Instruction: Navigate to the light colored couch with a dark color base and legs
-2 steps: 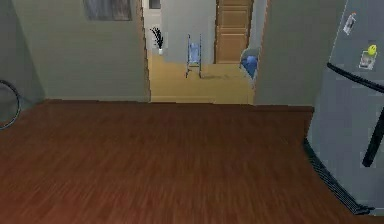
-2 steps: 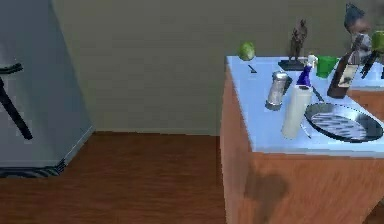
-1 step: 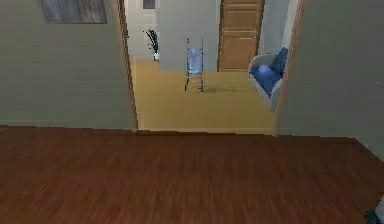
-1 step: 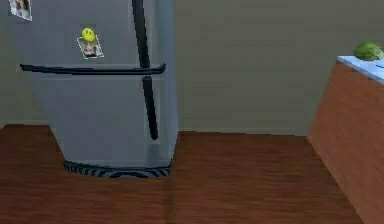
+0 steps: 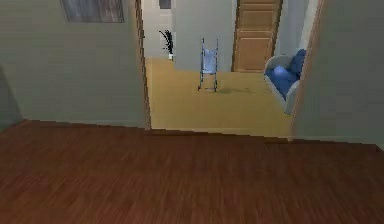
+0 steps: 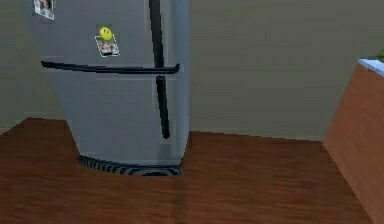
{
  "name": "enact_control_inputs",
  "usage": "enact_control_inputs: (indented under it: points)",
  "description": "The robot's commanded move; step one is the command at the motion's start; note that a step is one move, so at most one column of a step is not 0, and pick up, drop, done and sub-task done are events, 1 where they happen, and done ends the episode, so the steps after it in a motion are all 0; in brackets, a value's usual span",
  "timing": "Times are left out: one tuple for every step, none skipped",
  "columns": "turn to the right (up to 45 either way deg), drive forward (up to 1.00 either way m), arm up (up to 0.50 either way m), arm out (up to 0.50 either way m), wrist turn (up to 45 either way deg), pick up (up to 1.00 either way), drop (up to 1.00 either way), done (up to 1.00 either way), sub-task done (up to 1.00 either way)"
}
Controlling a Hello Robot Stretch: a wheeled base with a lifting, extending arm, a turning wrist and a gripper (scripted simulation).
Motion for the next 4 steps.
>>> enact_control_inputs:
  points:
    - [0.0, 1.0, 0.0, 0.0, 0.0, 0.0, 0.0, 0.0, 0.0]
    - [0.0, 1.0, 0.0, 0.0, 0.0, 0.0, 0.0, 0.0, 0.0]
    - [0.0, 0.65, 0.0, 0.0, 0.0, 0.0, 0.0, 0.0, 0.0]
    - [-24.0, 0.0, 0.0, 0.0, 0.0, 0.0, 0.0, 0.0, 0.0]
